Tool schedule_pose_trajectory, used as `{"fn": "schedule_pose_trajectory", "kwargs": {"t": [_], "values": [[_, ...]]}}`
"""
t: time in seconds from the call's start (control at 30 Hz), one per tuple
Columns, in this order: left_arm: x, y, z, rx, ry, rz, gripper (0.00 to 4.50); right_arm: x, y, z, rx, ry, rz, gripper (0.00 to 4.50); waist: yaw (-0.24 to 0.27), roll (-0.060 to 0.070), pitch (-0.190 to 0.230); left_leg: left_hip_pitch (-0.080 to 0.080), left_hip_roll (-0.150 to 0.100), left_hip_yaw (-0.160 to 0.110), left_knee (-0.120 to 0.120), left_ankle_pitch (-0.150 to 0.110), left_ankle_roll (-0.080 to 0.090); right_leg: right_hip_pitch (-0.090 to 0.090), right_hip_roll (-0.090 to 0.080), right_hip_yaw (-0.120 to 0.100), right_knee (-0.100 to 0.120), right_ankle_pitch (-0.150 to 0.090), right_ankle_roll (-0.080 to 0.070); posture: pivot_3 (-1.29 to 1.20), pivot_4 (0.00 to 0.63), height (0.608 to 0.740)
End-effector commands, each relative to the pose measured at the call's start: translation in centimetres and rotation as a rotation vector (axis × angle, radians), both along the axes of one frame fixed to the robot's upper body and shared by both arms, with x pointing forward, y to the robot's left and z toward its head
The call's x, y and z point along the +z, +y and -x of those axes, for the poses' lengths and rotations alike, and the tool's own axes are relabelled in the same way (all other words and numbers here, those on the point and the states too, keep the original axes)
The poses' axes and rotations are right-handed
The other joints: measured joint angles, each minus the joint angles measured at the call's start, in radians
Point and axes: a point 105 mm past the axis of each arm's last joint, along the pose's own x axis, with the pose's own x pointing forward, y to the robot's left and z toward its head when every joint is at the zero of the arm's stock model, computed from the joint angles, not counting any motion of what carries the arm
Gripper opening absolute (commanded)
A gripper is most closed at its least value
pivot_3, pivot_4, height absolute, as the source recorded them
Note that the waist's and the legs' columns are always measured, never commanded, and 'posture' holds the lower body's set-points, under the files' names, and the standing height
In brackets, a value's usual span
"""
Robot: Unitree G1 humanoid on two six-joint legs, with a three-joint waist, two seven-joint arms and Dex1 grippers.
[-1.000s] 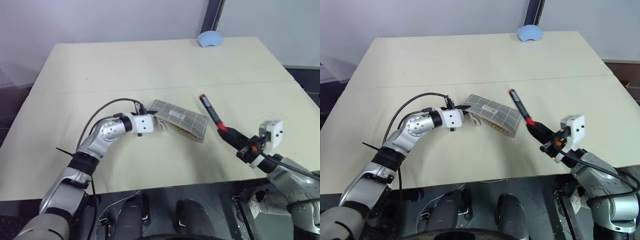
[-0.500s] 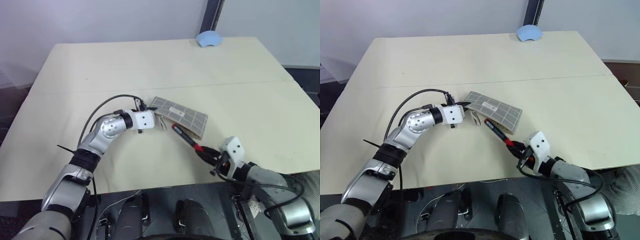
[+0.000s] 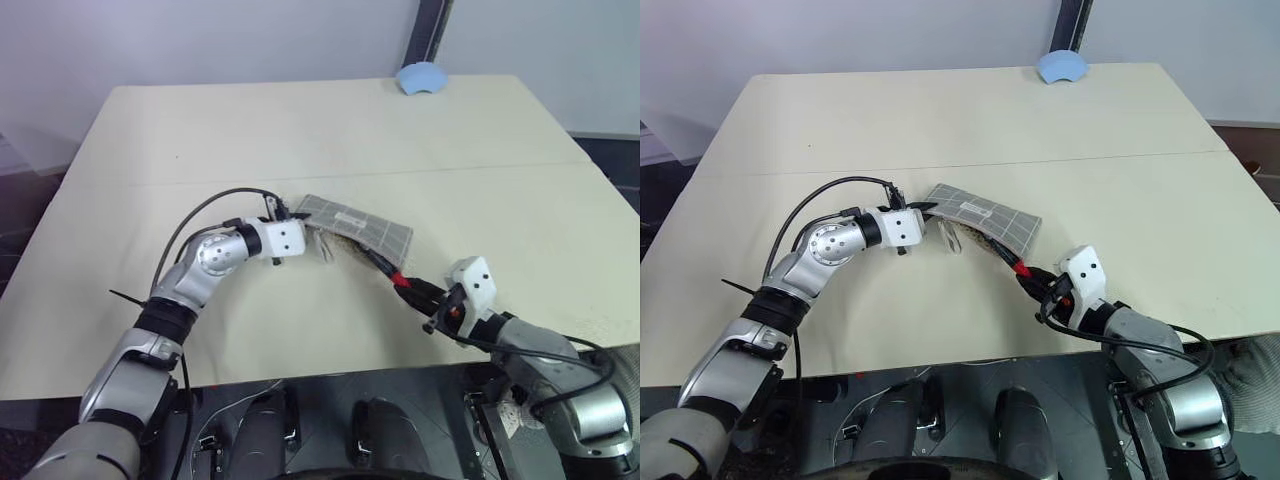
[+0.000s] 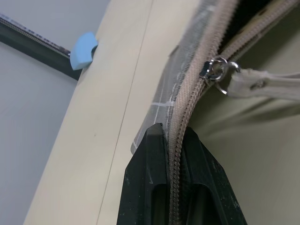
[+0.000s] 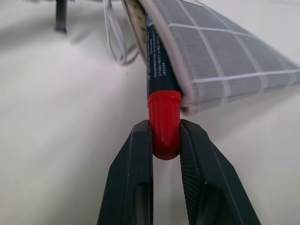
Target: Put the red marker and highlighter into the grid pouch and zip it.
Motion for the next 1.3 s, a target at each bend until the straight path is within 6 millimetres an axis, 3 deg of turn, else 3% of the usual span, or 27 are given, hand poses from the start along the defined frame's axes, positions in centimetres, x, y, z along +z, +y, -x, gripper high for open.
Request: {"fn": "schedule_pose_trajectory", "kwargs": {"t": [0.03,0.17,0.3,0.47,0.77,0.9,1.03,1.07,1.3], "values": [[1.8,-0.9,0.5,-0.046,-0.059,0.03,0.0,1.5,-0.2,-1.0,-0.026,-0.068,0.062,0.24,-0.001,0.0,0.0,0.0,0.0,0.0,0.0,0.0,0.0,0.0,0.0,0.0,0.0,0.0,0.0,0.0,0.15,0.74],[1.9,-1.4,0.8,-0.075,-0.058,0.038,0.0,1.6,-0.1,-2.3,-0.036,-0.081,0.172,0.24,-0.003,0.0,0.0,0.0,0.0,0.0,0.0,0.0,0.0,-0.001,0.0,0.0,0.0,0.0,0.0,0.0,0.15,0.74],[1.7,-2.5,1.9,-0.163,-0.04,0.034,0.0,2.5,1.7,-4.2,0.03,-0.141,0.289,0.24,-0.004,0.0,0.0,0.0,0.0,0.001,0.0,0.0,0.0,-0.001,0.0,0.0,0.0,0.0,0.0,0.0,0.15,0.74],[1.9,-2.6,2.1,-0.193,-0.043,0.019,0.0,2.8,2.7,-5.3,0.102,-0.183,0.408,0.24,-0.001,0.0,0.0,0.0,0.0,0.001,0.0,0.0,0.0,-0.001,0.0,0.0,0.0,0.0,0.0,0.0,0.15,0.74],[2.6,-1.8,2.1,-0.193,-0.048,0.042,0.0,2.3,3.8,-5.5,0.198,-0.253,0.519,0.24,-0.002,0.0,0.0,0.0,0.0,0.002,0.0,0.0,0.0,-0.001,0.0,0.0,0.001,0.0,0.0,0.0,0.15,0.74],[3.0,-1.4,1.8,-0.171,-0.062,0.065,0.0,3.0,3.6,-5.0,0.156,-0.245,0.397,2.12,-0.002,0.0,0.0,0.0,0.0,0.002,0.0,0.0,0.0,-0.001,0.0,0.0,0.001,0.0,0.001,0.0,0.15,0.74],[2.4,-1.4,2.3,-0.17,-0.038,0.067,0.0,4.5,3.8,-3.2,0.136,-0.211,0.184,4.23,-0.001,0.0,0.0,0.0,0.0,0.002,0.0,0.0,0.0,-0.001,0.0,0.0,0.001,0.001,0.003,0.0,0.15,0.74],[2.3,-1.4,2.3,-0.17,-0.035,0.066,0.0,4.8,3.7,-2.7,0.138,-0.215,0.17,4.42,-0.001,0.0,0.0,0.0,0.0,0.002,0.0,0.0,0.0,-0.001,0.0,0.0,0.001,0.001,0.003,0.0,0.15,0.74],[2.3,-0.9,2.1,-0.154,-0.035,0.055,0.0,4.9,2.8,0.3,0.118,-0.167,0.118,4.42,-0.001,0.0,0.0,0.0,0.0,0.0,0.0,0.0,0.0,-0.001,0.0,0.0,0.001,0.001,0.002,0.0,0.15,0.74]]}}
